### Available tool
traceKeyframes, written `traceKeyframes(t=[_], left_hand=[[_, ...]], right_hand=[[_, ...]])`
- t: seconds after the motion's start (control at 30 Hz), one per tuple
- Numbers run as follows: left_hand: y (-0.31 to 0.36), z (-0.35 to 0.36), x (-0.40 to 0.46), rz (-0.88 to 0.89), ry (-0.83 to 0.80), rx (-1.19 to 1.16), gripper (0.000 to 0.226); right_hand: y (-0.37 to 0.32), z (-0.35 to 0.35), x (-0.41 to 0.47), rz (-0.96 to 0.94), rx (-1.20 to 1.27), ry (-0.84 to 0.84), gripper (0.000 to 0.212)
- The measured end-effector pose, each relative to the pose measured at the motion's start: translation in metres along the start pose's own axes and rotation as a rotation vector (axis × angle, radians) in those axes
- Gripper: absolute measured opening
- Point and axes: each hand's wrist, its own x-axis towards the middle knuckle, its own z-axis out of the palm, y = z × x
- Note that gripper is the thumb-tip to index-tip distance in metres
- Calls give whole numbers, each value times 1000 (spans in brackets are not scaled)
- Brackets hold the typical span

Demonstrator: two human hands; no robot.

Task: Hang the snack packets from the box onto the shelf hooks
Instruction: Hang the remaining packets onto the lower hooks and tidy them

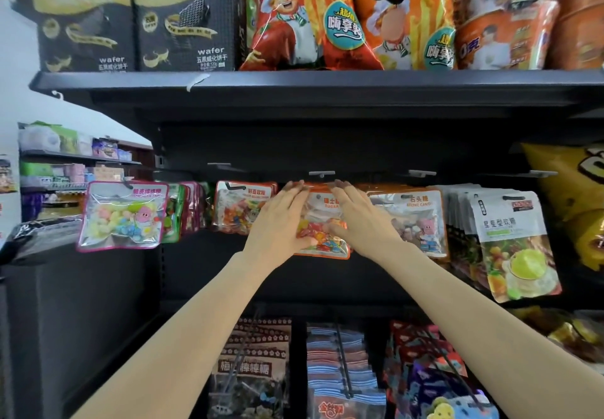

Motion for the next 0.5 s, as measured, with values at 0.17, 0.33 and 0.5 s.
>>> traceKeyframes(t=[0.17,0.33,0.5], left_hand=[[-9,13,9,5,-9,-9,93],[-14,4,17,-139,92,-512,53],[-26,-11,50,-312,6,-624,41]], right_hand=[[3,7,11,12,18,-31,75],[4,-2,23,78,161,-65,68],[3,-16,43,119,136,-124,59]])
